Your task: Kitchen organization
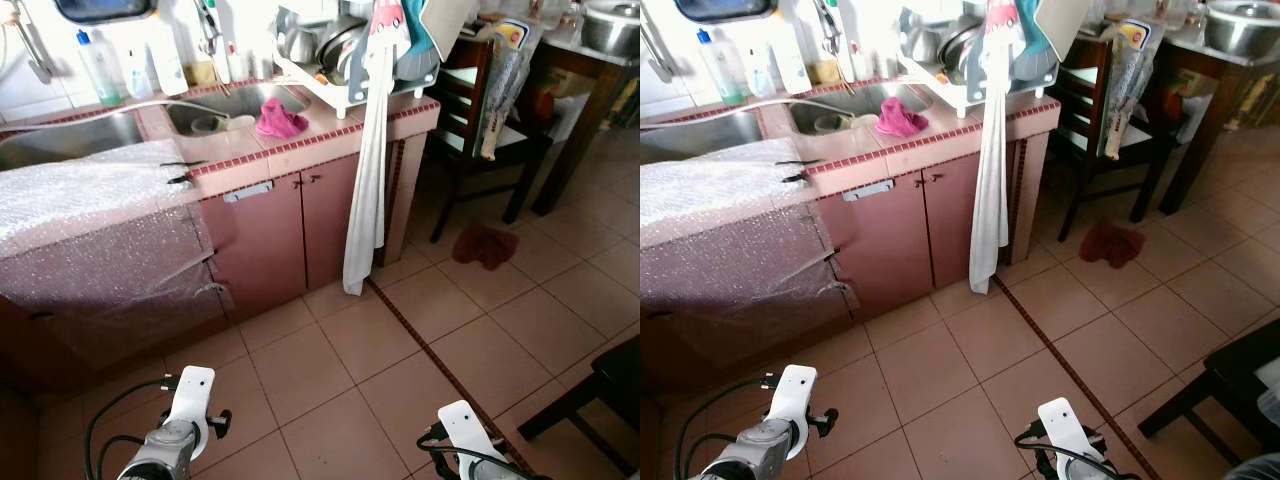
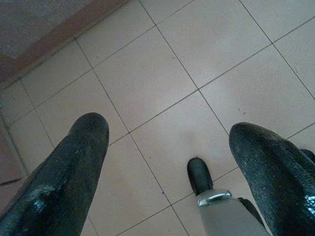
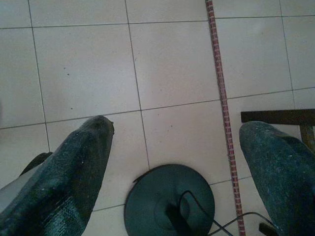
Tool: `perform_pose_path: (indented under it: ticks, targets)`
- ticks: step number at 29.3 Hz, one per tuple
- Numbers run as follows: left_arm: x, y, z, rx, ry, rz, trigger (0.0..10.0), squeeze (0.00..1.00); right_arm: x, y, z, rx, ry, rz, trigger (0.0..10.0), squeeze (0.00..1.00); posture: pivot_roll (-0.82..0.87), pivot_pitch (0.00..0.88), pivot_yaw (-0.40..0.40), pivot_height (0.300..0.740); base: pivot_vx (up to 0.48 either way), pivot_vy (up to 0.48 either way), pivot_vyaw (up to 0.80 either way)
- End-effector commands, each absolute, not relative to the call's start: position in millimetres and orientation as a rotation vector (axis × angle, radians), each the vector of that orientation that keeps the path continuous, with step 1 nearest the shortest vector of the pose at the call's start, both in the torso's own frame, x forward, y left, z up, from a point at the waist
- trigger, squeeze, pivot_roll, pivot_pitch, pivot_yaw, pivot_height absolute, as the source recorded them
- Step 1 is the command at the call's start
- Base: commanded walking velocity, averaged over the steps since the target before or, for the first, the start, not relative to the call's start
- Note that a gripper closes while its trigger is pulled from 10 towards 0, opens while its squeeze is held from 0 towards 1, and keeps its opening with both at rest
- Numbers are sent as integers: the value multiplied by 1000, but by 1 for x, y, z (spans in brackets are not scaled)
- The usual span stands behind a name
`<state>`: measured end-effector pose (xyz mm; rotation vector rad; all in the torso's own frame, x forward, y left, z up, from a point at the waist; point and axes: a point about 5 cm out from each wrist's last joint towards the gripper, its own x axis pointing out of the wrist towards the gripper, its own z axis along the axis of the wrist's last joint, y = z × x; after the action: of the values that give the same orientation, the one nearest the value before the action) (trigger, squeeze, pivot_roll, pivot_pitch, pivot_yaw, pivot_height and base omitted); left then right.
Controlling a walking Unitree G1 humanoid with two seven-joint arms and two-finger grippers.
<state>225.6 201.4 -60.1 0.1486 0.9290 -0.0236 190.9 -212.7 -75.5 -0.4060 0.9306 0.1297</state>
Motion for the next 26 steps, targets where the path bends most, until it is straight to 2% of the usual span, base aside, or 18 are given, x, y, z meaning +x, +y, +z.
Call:
perform_pose_path:
  ticks: [1,21,26]
  targets:
    - [225,203,-60,169,939,-35,10000,0,194,-213,-74,-411,916,132,10000,0,-43,0,38,740,0,0,0]
    - [223,201,-62,189,950,-67,10000,0,192,-211,-75,-426,920,145,10000,0,-44,0,41,740,285,0,0]
    - [223,201,-61,197,950,-72,10000,0,192,-211,-75,-428,921,146,10000,0,-44,0,41,740,335,0,-480]
